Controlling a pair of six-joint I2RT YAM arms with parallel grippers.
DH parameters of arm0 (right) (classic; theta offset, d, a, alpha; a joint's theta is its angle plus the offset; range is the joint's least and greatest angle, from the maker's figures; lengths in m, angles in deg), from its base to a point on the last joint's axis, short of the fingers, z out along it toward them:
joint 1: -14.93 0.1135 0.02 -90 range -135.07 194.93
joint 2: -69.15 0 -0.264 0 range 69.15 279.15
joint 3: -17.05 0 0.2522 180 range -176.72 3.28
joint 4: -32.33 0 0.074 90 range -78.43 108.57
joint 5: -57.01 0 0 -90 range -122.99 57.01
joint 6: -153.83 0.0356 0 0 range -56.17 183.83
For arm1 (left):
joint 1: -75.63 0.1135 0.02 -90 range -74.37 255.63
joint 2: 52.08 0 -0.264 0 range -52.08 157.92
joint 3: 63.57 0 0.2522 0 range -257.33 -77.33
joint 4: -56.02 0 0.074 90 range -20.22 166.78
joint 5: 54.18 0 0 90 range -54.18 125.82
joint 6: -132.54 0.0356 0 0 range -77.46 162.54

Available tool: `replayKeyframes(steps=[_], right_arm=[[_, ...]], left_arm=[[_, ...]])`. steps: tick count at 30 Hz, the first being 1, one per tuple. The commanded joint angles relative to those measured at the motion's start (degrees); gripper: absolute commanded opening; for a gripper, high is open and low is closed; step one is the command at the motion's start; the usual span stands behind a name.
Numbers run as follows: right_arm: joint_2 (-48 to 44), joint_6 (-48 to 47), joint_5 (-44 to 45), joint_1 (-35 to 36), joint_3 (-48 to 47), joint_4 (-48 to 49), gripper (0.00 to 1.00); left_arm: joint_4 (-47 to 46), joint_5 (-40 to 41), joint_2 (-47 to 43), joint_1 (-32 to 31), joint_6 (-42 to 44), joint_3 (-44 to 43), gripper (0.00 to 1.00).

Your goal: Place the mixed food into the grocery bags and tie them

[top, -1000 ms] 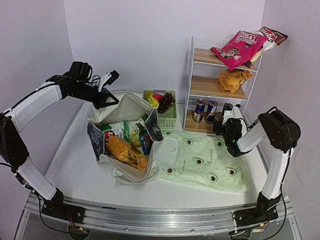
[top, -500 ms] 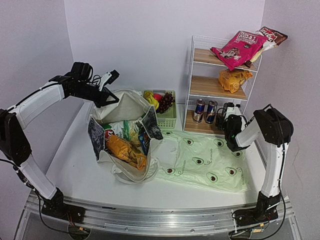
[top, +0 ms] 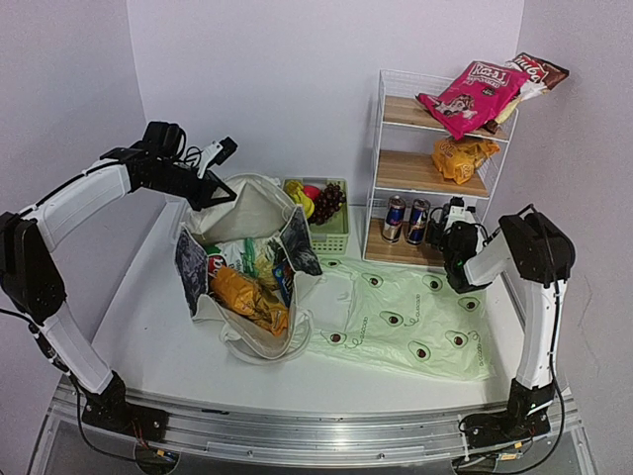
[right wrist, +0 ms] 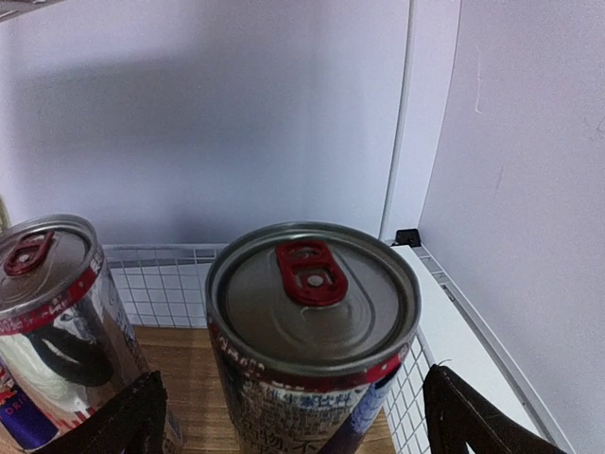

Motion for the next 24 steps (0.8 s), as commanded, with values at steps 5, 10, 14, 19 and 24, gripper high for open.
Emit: replayKeyframes(steps=[5, 10, 14, 19, 24], right_arm=[[1.9, -1.2, 0.6, -2.9, -4.0, 1.8, 0.91], [3.2, -1.5, 0.5, -3.4, -5.5, 1.8, 0.89], [4.1, -2.2, -0.5, -3.8, -6.4, 1.8, 0.88], [4.9, -2.4, -3.8, -3.9, -7.6, 1.8, 0.87], [5.8, -2.6, -5.1, -3.9, -9.0, 1.8, 0.7]], left_arm=[[1.4, 0.6, 1.6, 0.2, 1.3, -2.6, 0.0], [1.5, 0.6, 1.8, 0.2, 1.4, -2.7, 0.0], [1.9, 0.7, 1.9, 0.2, 1.6, -3.1, 0.0], [2.1, 0.7, 2.1, 0.2, 1.8, -3.0, 0.0], [2.2, 1.0, 2.1, 0.2, 2.1, -3.1, 0.0]])
